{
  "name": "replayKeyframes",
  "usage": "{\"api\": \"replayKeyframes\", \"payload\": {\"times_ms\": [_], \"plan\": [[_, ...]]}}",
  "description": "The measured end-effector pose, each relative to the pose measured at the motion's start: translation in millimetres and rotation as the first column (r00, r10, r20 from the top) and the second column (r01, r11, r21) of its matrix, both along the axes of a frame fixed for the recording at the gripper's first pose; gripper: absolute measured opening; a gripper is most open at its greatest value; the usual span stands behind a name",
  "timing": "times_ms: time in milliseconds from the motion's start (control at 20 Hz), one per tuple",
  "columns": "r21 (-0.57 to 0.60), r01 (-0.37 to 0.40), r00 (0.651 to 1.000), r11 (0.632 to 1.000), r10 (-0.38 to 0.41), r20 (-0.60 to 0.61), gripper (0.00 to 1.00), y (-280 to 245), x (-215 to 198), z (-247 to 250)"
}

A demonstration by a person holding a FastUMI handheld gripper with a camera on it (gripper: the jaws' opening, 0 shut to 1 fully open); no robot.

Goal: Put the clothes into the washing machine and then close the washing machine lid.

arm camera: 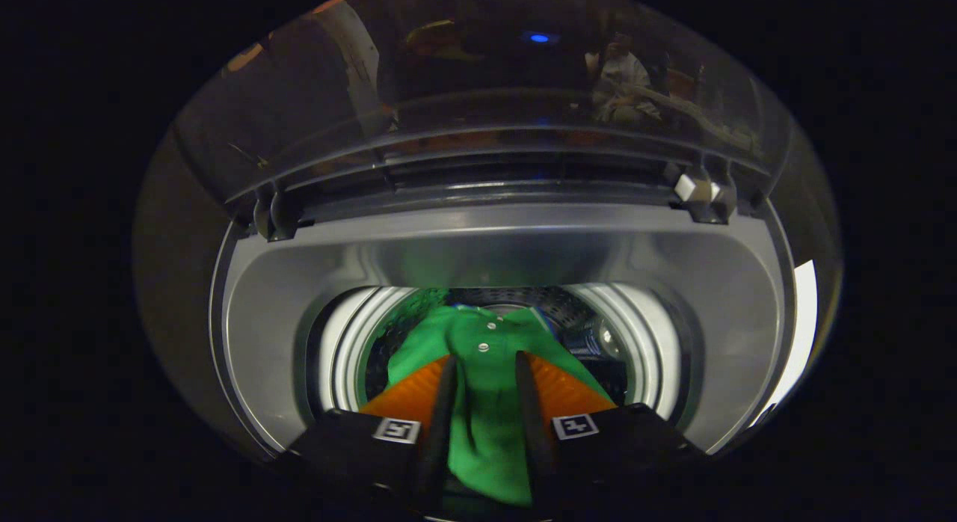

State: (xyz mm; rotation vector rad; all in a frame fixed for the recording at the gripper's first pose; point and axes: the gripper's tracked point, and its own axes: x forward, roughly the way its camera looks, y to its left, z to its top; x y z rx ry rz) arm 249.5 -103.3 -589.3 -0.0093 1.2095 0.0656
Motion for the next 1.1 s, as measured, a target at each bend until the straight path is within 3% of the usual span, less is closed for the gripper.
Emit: {"api": "replayKeyframes", "payload": {"times_ms": [200, 450, 600, 950, 1100], "plan": [[0.003, -0.017, 1.0, 1.0, 0.017, 0.015, 1.0, 2.0, -3.6, 7.7], [0.013, -0.069, 0.989, 0.998, 0.067, 0.135, 0.99, 13.6, -6.8, 48.6], [0.006, -0.096, 0.962, 0.995, 0.091, 0.257, 0.99, 17.5, -0.2, 87.1], [0.046, -0.13, 0.841, 0.991, 0.085, 0.534, 0.99, 38.7, 36.8, 211.6], [0.03, -0.151, 0.76, 0.988, 0.096, 0.643, 0.99, 46.8, 51.5, 268.6]]}}
